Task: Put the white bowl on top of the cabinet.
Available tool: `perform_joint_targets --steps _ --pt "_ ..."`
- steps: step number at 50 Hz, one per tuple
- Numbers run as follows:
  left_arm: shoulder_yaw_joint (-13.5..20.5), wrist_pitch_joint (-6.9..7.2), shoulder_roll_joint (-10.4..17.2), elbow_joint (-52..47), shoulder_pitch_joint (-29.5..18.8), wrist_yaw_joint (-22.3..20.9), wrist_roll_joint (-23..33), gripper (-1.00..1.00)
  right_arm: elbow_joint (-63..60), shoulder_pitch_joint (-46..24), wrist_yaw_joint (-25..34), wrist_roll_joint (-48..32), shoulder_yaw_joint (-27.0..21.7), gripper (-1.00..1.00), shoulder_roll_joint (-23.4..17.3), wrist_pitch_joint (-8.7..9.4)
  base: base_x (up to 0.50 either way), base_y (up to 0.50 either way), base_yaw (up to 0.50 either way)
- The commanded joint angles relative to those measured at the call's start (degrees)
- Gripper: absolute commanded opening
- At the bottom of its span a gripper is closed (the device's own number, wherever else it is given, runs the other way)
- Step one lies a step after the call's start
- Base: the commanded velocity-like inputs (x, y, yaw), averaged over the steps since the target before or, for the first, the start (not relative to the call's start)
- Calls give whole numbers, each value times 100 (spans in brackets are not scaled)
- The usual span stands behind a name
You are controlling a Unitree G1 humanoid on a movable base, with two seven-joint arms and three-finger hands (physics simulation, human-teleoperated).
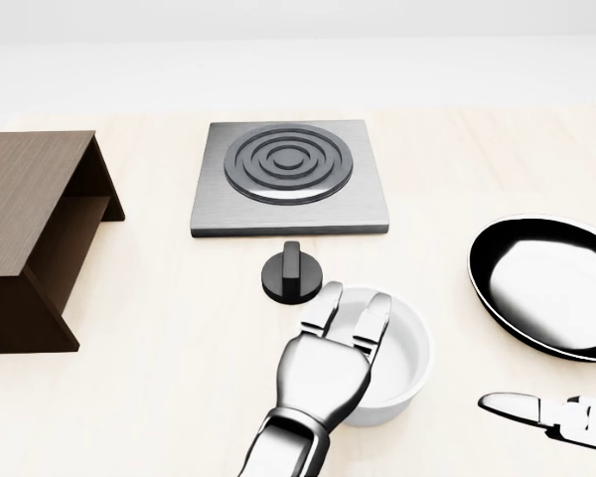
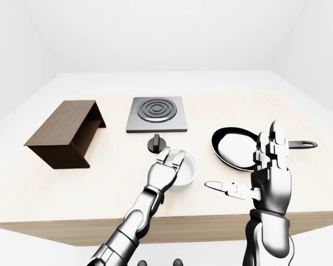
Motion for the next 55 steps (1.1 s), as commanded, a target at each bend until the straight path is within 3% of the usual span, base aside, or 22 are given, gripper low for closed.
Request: perform_joint_targets --steps 1,26,28,55 --pt "46 0 -37 293 -149 35 10 100 6 -1 0 -1 6 100 -5 0 0 0 0" --pt "58 0 -120 746 -274 210 36 100 48 -20 -12 6 9 100 -21 0 0 0 0" --pt "46 0 -107 734 -261 211 51 -100 40 -9 -12 1 15 100 -14 0 0 0 0" --pt "47 0 -134 690 -283 188 83 -100 48 -2 -23 -13 34 100 -16 0 0 0 0"
